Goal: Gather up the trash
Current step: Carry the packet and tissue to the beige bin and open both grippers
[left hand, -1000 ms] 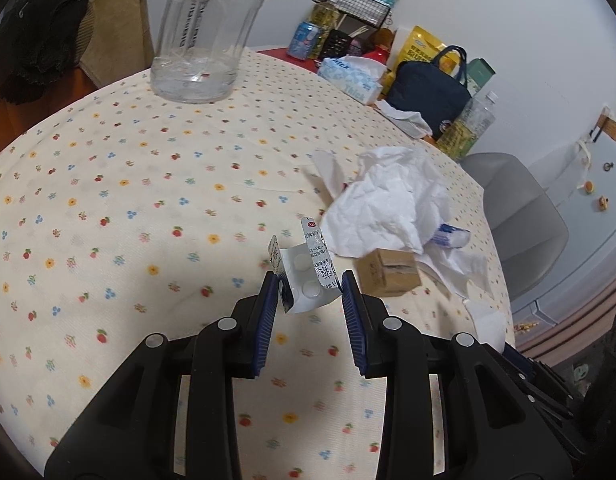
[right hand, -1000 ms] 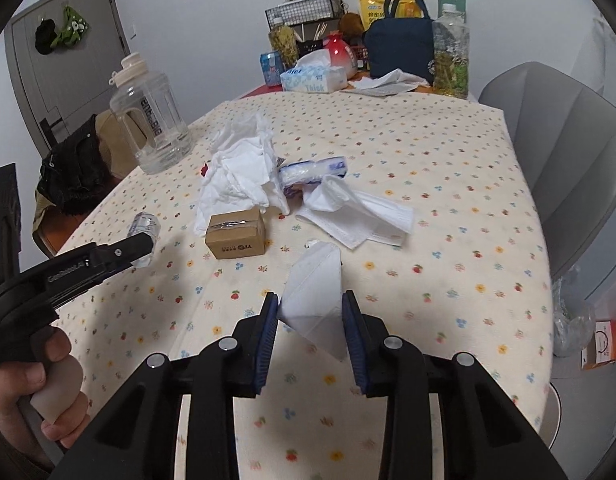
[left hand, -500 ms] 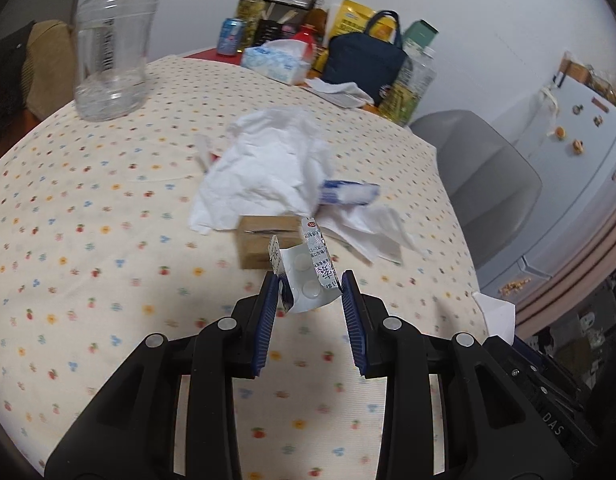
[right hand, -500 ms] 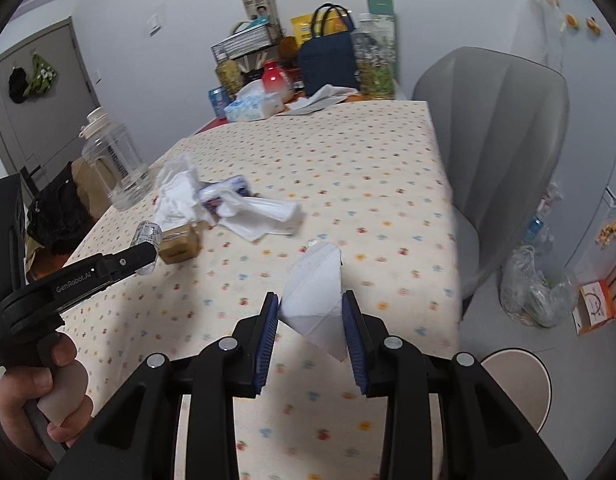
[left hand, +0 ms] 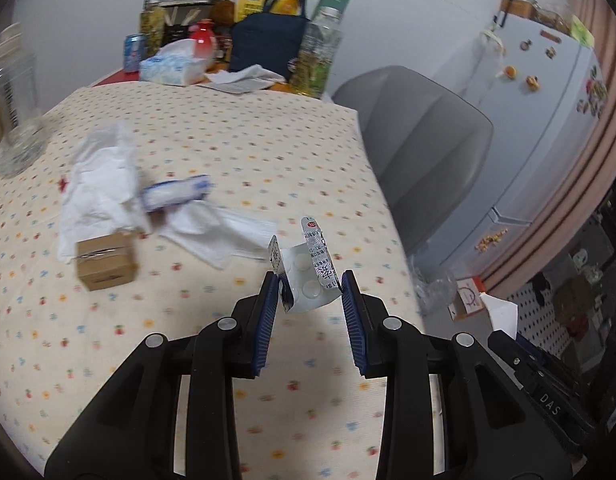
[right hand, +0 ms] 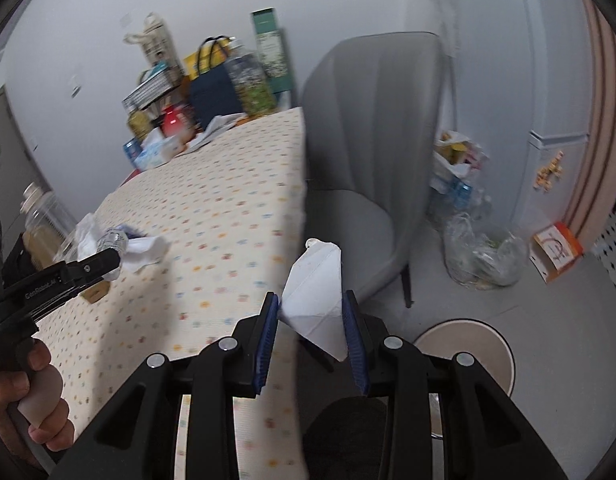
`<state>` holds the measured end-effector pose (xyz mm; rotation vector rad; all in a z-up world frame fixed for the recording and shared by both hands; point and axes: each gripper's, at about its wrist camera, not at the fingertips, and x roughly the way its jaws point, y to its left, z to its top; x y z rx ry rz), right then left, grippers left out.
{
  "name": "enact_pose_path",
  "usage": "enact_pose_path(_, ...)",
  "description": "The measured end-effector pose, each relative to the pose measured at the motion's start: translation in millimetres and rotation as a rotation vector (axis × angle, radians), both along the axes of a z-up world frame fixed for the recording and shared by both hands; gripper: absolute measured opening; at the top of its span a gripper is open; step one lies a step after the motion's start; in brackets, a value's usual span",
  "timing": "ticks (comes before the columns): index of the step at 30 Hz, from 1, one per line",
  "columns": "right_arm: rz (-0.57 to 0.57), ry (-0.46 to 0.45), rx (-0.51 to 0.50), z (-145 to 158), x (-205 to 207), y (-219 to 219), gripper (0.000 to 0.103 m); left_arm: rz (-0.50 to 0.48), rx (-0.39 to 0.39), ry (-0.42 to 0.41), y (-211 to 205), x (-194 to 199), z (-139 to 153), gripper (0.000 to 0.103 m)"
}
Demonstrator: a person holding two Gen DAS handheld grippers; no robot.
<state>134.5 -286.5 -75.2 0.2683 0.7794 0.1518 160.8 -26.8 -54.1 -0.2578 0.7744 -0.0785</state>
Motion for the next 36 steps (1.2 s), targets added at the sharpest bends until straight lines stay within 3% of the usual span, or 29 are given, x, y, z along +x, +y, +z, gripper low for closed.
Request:
enact_pose_path(15,-0.195,0.067,0.05,-44.3,-4.6,-107.1,0.034,-0.172,0.067,0.024,-110.2,26.9,-7.5,0.033)
enact_pose_path(16,-0.206,0.074,0.048,-47.6,-3.5,-111.7,0.036,-0.183,0.07,0.026,-116.7,27.4,-7.6,0.033)
enact_pose_path(17,-0.227,0.098,0.045,-54.4,-1.9,-119.3,0.052,-0.189,0.071,0.028,-120.1,28.1,-8.0,0.033)
enact_pose_path(19,-0.258,0.133,0.058,-62.8,-1.1,-130.1,0.072,-0.211,0.078,0.033,-132.9,29.0,-8.3,0.033)
enact_pose_path(31,-0.408,0.108,0.054,-64.8,-49.0,-202.7,0.086,-0.382,0.108,0.07,-209.3,36.3,-19.3,0.033)
enact_pose_path(36,-0.472,0.107,0.037,-62.6,-74.7,-231.7,0.087,-0.462,0.107,0.09,-250.2,31.6,-28.3,0.033)
